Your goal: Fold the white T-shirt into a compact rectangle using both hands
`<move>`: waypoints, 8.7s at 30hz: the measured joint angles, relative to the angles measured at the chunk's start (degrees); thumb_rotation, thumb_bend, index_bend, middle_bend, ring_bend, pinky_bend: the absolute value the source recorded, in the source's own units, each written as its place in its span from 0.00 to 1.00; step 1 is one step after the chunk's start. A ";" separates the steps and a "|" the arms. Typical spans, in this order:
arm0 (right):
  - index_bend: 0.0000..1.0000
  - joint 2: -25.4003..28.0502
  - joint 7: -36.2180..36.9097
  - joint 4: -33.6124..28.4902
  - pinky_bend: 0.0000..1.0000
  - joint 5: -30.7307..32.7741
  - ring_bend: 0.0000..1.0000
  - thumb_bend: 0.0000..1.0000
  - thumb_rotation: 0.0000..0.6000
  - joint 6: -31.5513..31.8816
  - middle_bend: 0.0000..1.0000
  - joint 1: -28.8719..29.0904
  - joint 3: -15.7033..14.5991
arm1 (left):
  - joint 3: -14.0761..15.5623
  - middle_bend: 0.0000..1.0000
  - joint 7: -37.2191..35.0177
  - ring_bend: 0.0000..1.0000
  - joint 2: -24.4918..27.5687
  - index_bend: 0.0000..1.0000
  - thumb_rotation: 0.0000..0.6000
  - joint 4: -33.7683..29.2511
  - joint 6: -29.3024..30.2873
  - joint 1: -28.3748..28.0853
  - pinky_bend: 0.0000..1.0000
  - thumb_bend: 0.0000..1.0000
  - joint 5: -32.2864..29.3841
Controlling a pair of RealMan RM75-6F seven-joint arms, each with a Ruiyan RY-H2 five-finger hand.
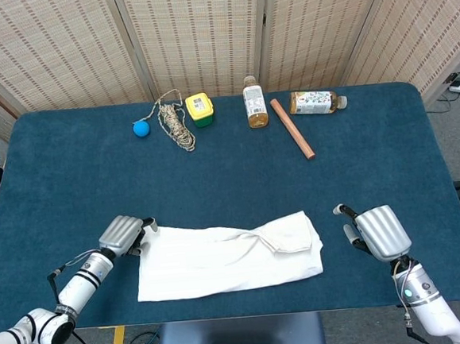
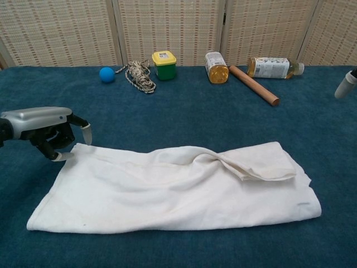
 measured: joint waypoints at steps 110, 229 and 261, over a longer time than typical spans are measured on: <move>0.33 -0.37 9.21 4.22 1.00 0.24 0.99 0.51 1.00 1.10 0.94 -5.65 2.68 | -0.60 0.86 26.57 0.78 -1.89 0.28 1.00 -2.81 0.02 -8.13 0.98 0.39 -34.38; 0.33 0.29 8.00 3.04 1.00 1.44 0.99 0.51 1.00 2.13 0.94 -6.71 4.20 | 12.84 0.86 -20.68 0.77 -13.39 0.69 1.00 29.29 29.38 3.71 0.95 0.59 22.93; 0.33 0.34 7.68 1.60 1.00 -0.70 0.99 0.51 1.00 3.23 0.94 -6.13 4.45 | 10.58 0.86 -21.34 0.76 -4.36 0.68 1.00 26.59 26.66 12.62 0.95 0.59 14.11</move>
